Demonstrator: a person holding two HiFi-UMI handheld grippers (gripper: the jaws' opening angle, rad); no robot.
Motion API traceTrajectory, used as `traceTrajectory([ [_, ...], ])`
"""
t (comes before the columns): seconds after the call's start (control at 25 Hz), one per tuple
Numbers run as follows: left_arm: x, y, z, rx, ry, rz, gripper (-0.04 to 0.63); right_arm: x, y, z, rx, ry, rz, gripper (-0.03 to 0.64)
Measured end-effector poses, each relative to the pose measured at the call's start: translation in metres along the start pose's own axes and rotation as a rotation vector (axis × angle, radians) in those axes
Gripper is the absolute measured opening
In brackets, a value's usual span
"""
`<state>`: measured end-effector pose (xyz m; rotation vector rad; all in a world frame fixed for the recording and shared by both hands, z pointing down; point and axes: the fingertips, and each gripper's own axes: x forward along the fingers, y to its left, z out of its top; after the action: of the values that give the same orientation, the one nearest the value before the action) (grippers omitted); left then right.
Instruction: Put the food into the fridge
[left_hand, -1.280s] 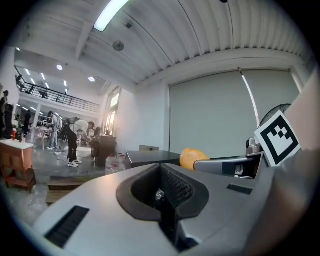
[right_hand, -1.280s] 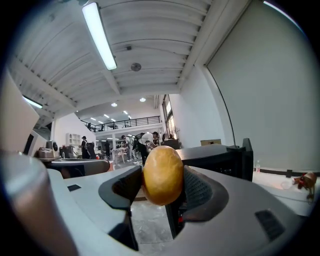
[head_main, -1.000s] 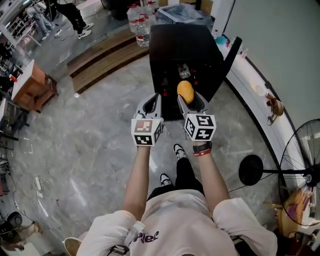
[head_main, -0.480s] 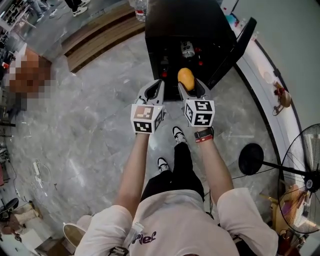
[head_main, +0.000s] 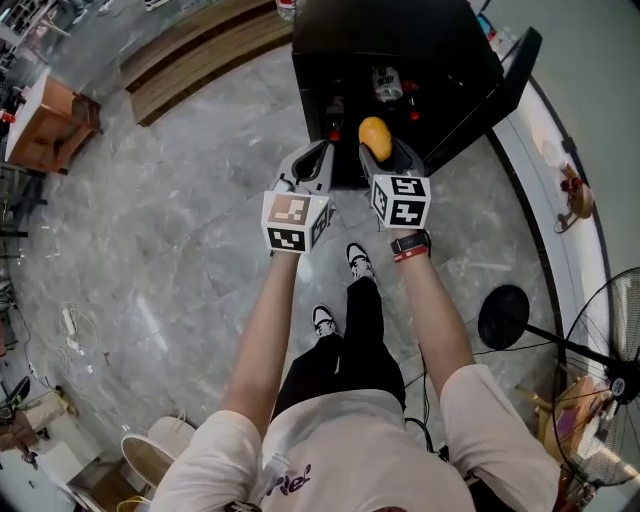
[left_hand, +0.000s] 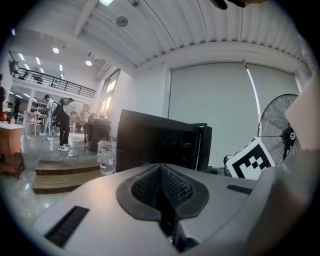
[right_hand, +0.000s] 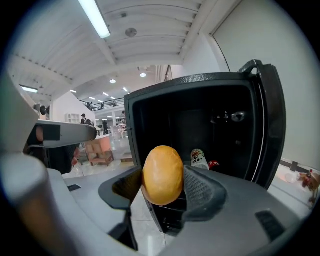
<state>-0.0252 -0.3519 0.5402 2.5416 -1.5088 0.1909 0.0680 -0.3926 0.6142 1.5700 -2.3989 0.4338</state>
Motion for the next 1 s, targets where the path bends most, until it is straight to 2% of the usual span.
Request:
traceTrajectory([
  [0.48,0.054,0.029,-0.049,-0.005,0.005,-0.003,0.018,0.077,-0.024,-0.043,-0.007,0.033,0.008,0.275],
  [0.76,0.077,0.041,-0.098,-0.033,0.035,0.002,0.018,0.122,-0.037,-0.066,-0.03,0.043,0.007,0.275],
  [0.88,0.08,0.041,-0.088,-0.021,-0.007,0.0,0.018,0.142,-0.041,-0.072,-0.039,0.049,0.006,0.275],
  [1.0,0.083,0.044,-0.095,-0.023,-0.01,-0.002,0.018,0.163,-0.045,-0.081,-0.053,0.061,0.005,0.275],
])
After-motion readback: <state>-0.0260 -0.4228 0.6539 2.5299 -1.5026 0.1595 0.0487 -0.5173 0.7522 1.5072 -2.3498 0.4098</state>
